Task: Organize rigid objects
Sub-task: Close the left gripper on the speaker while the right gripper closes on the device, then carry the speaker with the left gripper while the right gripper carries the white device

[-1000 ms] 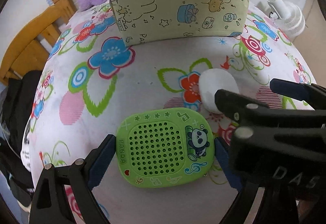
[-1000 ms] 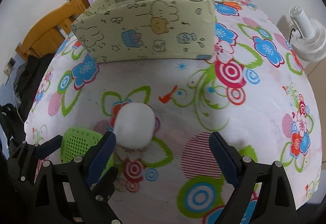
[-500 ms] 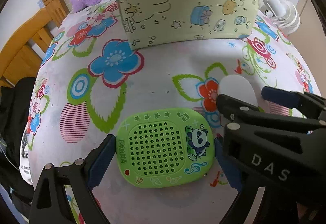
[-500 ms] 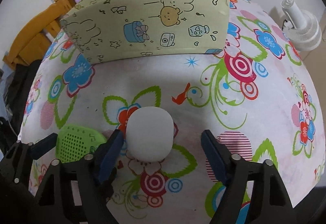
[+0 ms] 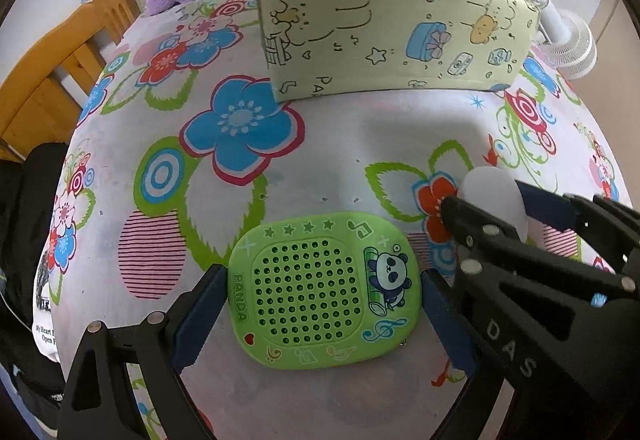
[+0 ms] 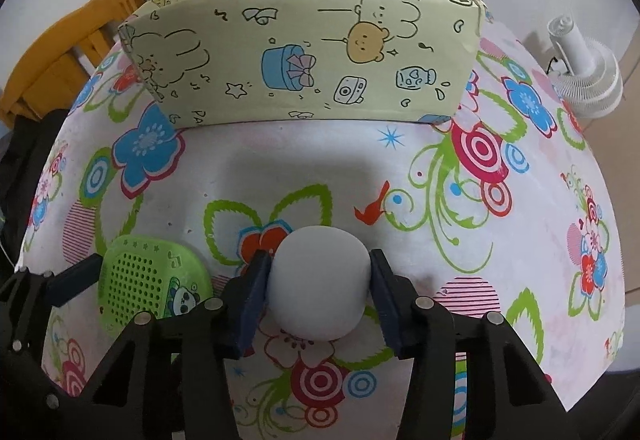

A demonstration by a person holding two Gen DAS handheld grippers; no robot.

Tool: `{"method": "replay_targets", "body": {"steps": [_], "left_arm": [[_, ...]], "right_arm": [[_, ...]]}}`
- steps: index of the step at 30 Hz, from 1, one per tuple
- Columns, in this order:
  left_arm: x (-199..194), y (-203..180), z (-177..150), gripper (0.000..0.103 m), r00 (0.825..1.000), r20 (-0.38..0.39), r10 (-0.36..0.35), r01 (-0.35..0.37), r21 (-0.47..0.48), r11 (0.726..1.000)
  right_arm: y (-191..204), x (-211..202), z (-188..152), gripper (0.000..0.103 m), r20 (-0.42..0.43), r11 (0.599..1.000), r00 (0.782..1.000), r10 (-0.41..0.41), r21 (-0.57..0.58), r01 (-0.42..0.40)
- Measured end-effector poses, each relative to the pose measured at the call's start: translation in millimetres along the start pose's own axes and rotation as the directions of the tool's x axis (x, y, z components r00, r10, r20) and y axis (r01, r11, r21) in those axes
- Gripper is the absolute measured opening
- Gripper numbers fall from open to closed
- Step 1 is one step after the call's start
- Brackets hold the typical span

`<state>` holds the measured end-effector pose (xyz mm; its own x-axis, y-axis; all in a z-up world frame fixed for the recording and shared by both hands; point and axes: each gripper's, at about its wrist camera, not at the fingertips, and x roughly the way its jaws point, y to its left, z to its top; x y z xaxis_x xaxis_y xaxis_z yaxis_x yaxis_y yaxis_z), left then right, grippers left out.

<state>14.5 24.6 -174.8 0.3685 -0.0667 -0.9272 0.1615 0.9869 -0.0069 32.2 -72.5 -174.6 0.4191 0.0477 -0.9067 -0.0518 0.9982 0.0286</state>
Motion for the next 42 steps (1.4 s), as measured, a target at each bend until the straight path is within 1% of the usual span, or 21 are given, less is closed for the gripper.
{"method": "replay_targets", "body": {"steps": [5,12,25,42], "left_arm": [[-4,-3,2,0.095,1.0,0.008,0.008,-0.008,-0.004,1.0],[-16,-20,3,0.095,1.0,0.027,0.014,-0.014,-0.022,1.0],[-45,-52,12,0.095,0.997,0.076,0.026,-0.022,-0.056,0.998],[-99,-82,29,0.095,0.986,0.151,0.078,-0.063,-0.098,0.993]], "right_arm": [[-5,-3,-1,0.052,-0.011,1.0,1.0,0.013,0.009,-0.013],[-20,-17,-1,0.052,-0.002,1.0,1.0,0.02,0.006,-0.02],[-49,-50,6,0.052,0.039,1.0,0.999,0.03,-0.01,-0.03],[-80,-105,24,0.052,0.113,0.997,0.99,0.079,-0.035,-0.075]]}}
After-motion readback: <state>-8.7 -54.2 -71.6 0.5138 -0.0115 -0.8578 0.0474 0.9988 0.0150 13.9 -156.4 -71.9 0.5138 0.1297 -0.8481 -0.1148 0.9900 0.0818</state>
